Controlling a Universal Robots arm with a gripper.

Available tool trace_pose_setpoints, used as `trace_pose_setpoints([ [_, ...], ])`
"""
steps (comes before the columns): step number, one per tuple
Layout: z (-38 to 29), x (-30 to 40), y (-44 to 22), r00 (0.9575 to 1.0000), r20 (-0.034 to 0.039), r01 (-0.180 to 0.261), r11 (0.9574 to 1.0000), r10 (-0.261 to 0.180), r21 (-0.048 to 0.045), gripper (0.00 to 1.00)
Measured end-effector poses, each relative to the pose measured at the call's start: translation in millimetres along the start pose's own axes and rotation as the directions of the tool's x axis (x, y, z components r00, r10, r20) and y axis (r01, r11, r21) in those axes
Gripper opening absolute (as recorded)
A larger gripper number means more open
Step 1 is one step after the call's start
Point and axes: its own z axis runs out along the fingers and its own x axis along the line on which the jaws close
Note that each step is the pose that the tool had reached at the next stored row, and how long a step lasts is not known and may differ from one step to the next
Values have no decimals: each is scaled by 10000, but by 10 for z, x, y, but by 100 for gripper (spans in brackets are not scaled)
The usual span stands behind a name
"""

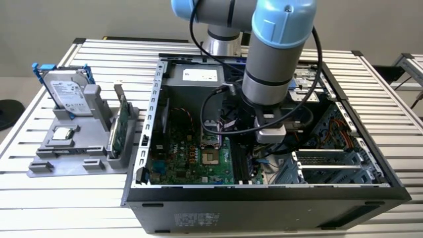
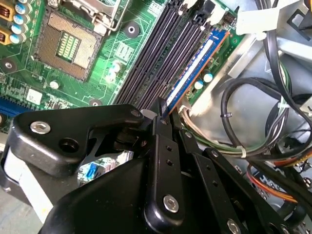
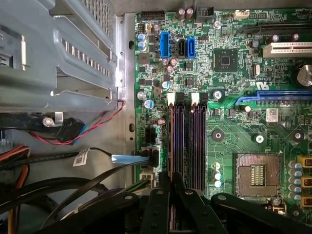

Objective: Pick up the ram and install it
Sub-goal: 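Insert the ram into the slot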

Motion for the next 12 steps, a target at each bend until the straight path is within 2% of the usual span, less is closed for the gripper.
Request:
trace_pose_setpoints([
  [7, 15, -1, -12, 10000, 0, 0, 10000, 0, 2, 0],
  [12, -1, 0, -12, 10000, 0, -1, 10000, 1, 4, 0],
])
